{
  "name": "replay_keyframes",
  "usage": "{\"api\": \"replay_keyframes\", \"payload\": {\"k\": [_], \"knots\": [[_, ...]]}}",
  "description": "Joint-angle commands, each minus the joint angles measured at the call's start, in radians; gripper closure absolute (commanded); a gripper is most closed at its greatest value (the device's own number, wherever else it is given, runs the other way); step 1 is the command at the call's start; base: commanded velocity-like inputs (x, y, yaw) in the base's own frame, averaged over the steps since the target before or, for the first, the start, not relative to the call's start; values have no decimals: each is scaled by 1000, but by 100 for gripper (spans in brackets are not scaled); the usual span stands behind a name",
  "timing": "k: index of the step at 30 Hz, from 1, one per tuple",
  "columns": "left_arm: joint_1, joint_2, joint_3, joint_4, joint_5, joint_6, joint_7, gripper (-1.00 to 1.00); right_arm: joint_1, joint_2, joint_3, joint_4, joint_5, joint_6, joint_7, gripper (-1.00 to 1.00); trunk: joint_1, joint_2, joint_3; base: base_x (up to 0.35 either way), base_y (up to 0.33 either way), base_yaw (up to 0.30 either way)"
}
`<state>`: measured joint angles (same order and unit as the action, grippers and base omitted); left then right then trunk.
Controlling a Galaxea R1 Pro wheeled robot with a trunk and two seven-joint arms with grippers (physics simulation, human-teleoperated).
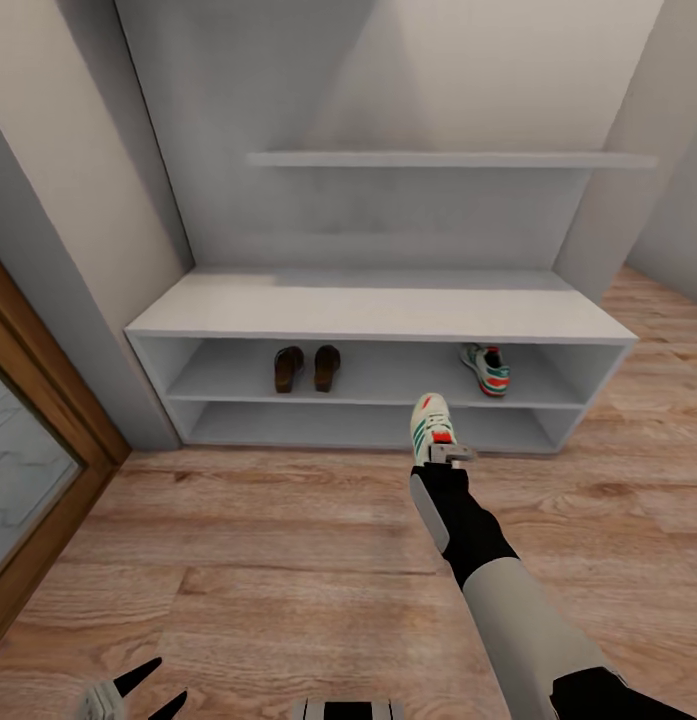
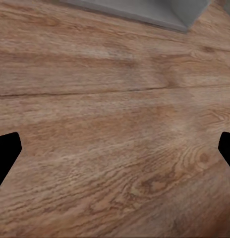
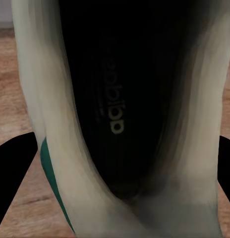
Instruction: Pick up the two gym shoes and the two sandals from the corridor floor and place them onto the hallstand (shoe rack) in the corridor, making sure they are on the rack and not on the floor. Arrange them so the two gym shoes are next to each other and the two sandals are next to each other.
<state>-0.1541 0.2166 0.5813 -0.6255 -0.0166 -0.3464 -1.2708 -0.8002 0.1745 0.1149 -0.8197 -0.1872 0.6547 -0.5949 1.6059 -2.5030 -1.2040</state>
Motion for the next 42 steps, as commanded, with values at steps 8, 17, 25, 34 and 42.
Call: {"api": "replay_keyframes", "payload": {"k": [8, 17, 25, 34, 42], "knots": [[-1, 0, 3, 10, -2, -5, -3, -100, -1, 0, 2, -2, -9, 2, -8, 100, 0, 0, -1, 278, -37, 0], [-1, 0, 4, 10, -2, -4, -2, -100, -1, 0, -3, -3, -9, 2, -9, 100, 0, 0, -1, 170, -111, 0], [-1, 1, 5, 11, -2, -3, 2, -100, -1, 0, -7, -4, -9, 2, -9, 100, 0, 0, -1, 17, -11, -87], [-1, 2, 5, 12, -2, -3, -2, -100, -1, 0, -8, -4, -9, 2, -9, 100, 0, 0, -1, 105, 0, -82], [-1, 2, 5, 12, -2, -2, -3, -100, -1, 0, -6, -4, -10, 2, -9, 100, 0, 0, -1, 308, 0, -7]]}}
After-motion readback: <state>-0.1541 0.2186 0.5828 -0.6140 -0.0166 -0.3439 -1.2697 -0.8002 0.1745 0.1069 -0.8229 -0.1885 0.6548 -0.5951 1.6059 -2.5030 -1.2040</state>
